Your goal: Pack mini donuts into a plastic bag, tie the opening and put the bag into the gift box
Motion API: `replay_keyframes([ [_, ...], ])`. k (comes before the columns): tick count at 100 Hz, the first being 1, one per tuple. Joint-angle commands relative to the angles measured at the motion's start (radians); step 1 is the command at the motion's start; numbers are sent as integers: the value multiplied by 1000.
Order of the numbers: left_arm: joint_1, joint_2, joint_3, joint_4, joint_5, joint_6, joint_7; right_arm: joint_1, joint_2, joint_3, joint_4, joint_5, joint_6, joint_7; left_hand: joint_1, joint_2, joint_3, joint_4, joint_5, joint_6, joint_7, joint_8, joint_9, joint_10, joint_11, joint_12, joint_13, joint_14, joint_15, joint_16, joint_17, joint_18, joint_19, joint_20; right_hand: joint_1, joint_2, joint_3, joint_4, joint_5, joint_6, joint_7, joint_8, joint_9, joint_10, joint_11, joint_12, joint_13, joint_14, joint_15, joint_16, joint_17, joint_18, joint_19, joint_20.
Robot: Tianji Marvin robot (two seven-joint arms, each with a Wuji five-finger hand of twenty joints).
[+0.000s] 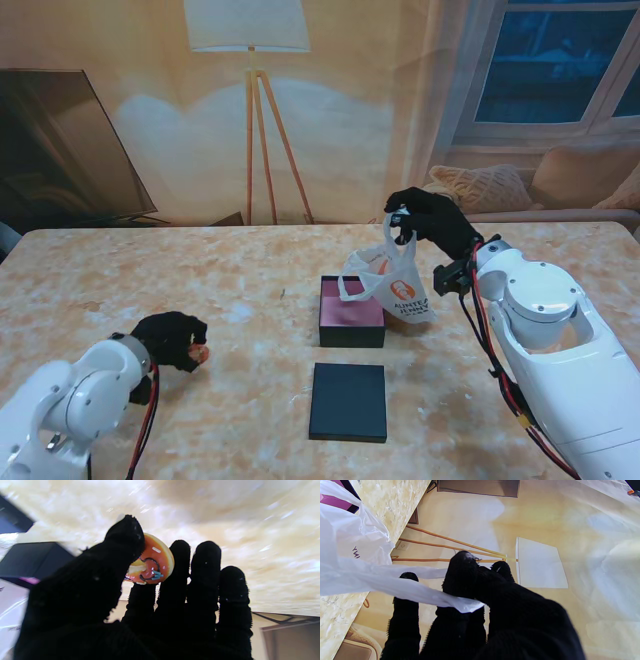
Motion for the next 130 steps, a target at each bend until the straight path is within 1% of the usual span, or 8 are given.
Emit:
replay_keyframes([
  [1,-88,-3,34,-10,-21,-11,-35,-3,-5,-3,0,1,3,17,43,57,6,35,63,-18,25,-6,31,21,20,18,25,12,36,3,1,9,31,26,57,29,62,17,12,-33,12,5,38,-91,60,8,11,-39,14,8,5,0,20,12],
  [17,-292,5,189,65,-124,23,-93,0,-4,-4,3,0,2,22,39,54,8,34,62,-18,29,-6,35,20,29,24,32,8,46,7,9,7,39,27,58,29,61,17,11,-33,11,5,37,-89,60,8,11,-39,14,8,7,-1,20,12],
  [33,-479,-3,355,160,-251,87,-94,1,-4,-4,6,-2,1,20,39,54,13,33,62,-18,31,-9,34,22,40,30,32,8,58,13,8,8,45,29,57,29,60,17,11,-33,11,5,37,-89,60,8,10,-40,13,8,6,-1,20,12],
  [55,-689,-34,558,278,-407,151,-58,0,-4,-4,6,-3,6,21,38,58,16,32,55,-27,36,-7,26,16,42,32,20,7,56,15,-6,2,40,26,58,29,60,17,12,-33,10,5,37,-87,60,8,10,-39,14,8,4,-3,18,12],
  [71,-816,-73,684,360,-518,207,-14,1,-3,-4,7,-2,5,23,36,57,19,29,55,-31,38,-16,30,10,71,56,28,2,89,36,2,0,59,33,59,28,60,17,12,-32,10,5,36,-87,59,8,10,-39,13,8,4,-3,18,12],
  [83,-893,-109,766,415,-593,251,16,3,-2,-2,9,-1,1,28,38,52,20,28,59,-25,36,-21,32,15,77,57,34,4,101,42,7,6,71,38,59,29,59,17,11,-33,10,5,36,-90,58,7,10,-39,13,8,4,-4,17,12],
  [100,-969,-157,852,468,-649,293,54,4,-2,0,11,1,-5,32,32,48,25,26,64,-17,33,-29,36,20,87,56,51,1,118,49,31,16,91,44,59,30,59,17,11,-33,10,5,36,-88,58,7,9,-39,12,7,4,-5,17,12],
  [130,-1005,-223,900,497,-745,405,117,2,-2,3,9,0,-14,29,30,47,30,22,81,0,19,-48,39,36,108,47,61,17,150,61,31,28,124,57,61,33,54,16,6,-33,10,6,32,-88,56,5,8,-40,9,6,1,-13,12,10],
])
